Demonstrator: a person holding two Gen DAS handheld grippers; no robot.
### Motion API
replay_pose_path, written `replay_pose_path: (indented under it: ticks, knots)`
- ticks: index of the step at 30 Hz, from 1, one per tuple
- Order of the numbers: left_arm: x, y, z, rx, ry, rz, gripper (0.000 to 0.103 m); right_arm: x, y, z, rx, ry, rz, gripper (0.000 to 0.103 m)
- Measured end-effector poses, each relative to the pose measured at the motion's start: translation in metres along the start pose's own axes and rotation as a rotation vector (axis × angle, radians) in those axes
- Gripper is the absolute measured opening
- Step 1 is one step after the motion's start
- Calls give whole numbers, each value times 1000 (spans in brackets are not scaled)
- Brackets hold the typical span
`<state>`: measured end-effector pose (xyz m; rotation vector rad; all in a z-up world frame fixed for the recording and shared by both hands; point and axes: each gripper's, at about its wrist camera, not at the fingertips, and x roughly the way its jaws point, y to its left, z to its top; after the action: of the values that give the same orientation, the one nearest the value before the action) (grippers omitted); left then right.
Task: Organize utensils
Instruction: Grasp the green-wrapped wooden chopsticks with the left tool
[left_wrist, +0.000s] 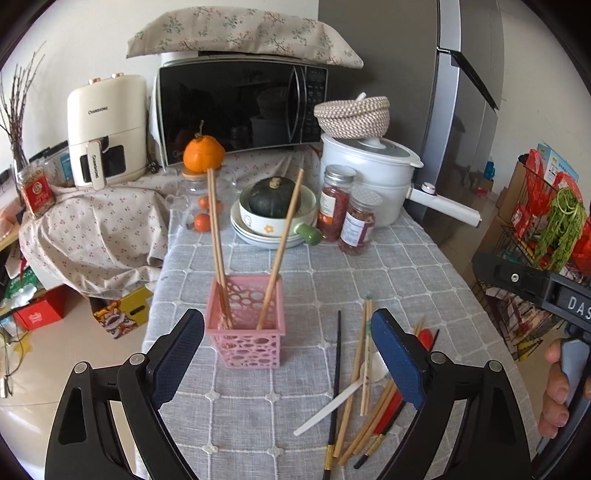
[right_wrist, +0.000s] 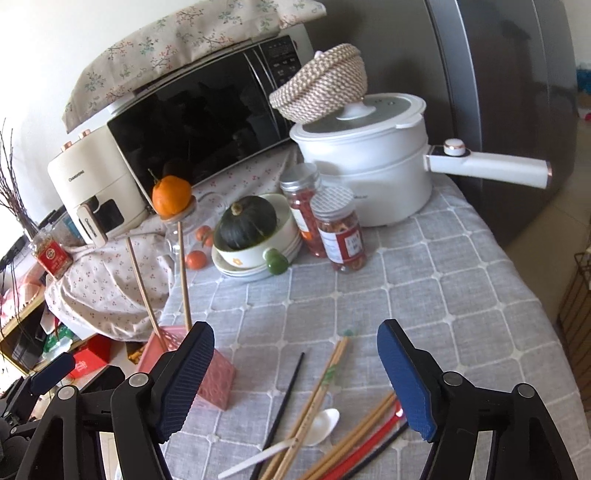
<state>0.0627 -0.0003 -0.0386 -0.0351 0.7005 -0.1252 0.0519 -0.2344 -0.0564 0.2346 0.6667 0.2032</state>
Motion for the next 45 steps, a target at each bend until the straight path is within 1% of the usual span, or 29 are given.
replay_pose_path:
  ticks: [2,4,7,10,13,15,16,17,18,19,20,21,24,25,27,29,32,37,43,45]
  knots:
    - [9,-8,-10,13,47,-68,93,7,-7,-9,-12,45,-51,83]
    - [22,-17,-19,38,116,-113,93,19,-16,-18,-16,110,-78,83]
    - [39,-30,-28,76,183,-139,93,35,-30,-31,-12,210,-107,83]
    - [51,-38,-33,75,231,-164,91,46,-46,-42,-12,285,-151,83]
    - [66,-46,-33,72,294,-188,80,52,-68,-48,41,351,-178,83]
    - [79,-53,-31,93,340,-194,65,56,-82,-48,84,384,-174,83]
    - [86,-56,-29,102,359,-196,61,57,-88,-47,97,391,-181,83]
    - [95,-60,-27,104,375,-199,53,59,-95,-46,107,394,-197,83]
    - [103,-64,-24,101,391,-204,46,60,-99,-45,114,396,-215,83]
    - [113,-67,-21,95,409,-208,41,62,-102,-44,120,400,-227,83]
    - [123,-70,-19,87,428,-211,32,64,-106,-43,128,407,-231,83]
    - [133,-73,-17,75,446,-216,27,66,-107,-43,135,417,-227,83]
    - [161,-79,-10,38,489,-221,19,71,-112,-40,160,444,-189,83]
    - [169,-81,-8,31,502,-220,18,72,-111,-39,163,450,-180,83]
    - [184,-85,-4,21,525,-216,12,73,-111,-36,155,454,-170,83]
    - [197,-87,-1,10,547,-211,9,73,-111,-32,139,447,-176,83]
    - [212,-91,2,6,575,-197,9,71,-117,-23,128,421,-198,83]
    - [232,-100,4,35,599,-167,9,70,-134,-15,158,399,-218,83]
    - [248,-108,12,47,602,-126,11,71,-147,-14,197,401,-233,83]
    - [253,-111,12,54,610,-113,14,74,-148,-16,199,411,-233,83]
